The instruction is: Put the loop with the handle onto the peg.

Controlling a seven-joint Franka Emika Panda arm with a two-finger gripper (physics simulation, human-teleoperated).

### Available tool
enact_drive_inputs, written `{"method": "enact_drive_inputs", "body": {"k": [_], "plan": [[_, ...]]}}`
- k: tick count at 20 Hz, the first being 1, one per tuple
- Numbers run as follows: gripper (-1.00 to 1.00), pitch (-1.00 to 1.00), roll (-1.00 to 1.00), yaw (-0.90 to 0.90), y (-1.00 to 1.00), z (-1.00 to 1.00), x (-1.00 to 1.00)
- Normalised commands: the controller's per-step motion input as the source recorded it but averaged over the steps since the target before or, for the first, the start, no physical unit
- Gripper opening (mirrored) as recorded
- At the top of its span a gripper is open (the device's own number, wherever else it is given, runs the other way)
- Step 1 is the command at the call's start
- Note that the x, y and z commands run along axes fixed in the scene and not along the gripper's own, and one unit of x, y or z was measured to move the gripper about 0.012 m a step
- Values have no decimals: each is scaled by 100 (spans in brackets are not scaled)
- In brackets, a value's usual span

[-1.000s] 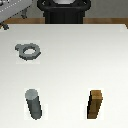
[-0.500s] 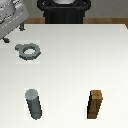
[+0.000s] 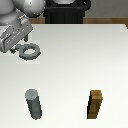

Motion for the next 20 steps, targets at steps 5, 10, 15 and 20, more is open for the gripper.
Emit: {"method": "enact_drive_inputs", "body": {"k": [5, 10, 15, 20], "plan": [[100, 0, 0, 0, 0, -40, -40], [100, 0, 0, 0, -20, -20, 0], [100, 0, 0, 0, 0, 0, 0], [-100, 0, 0, 0, 0, 0, 0]]}}
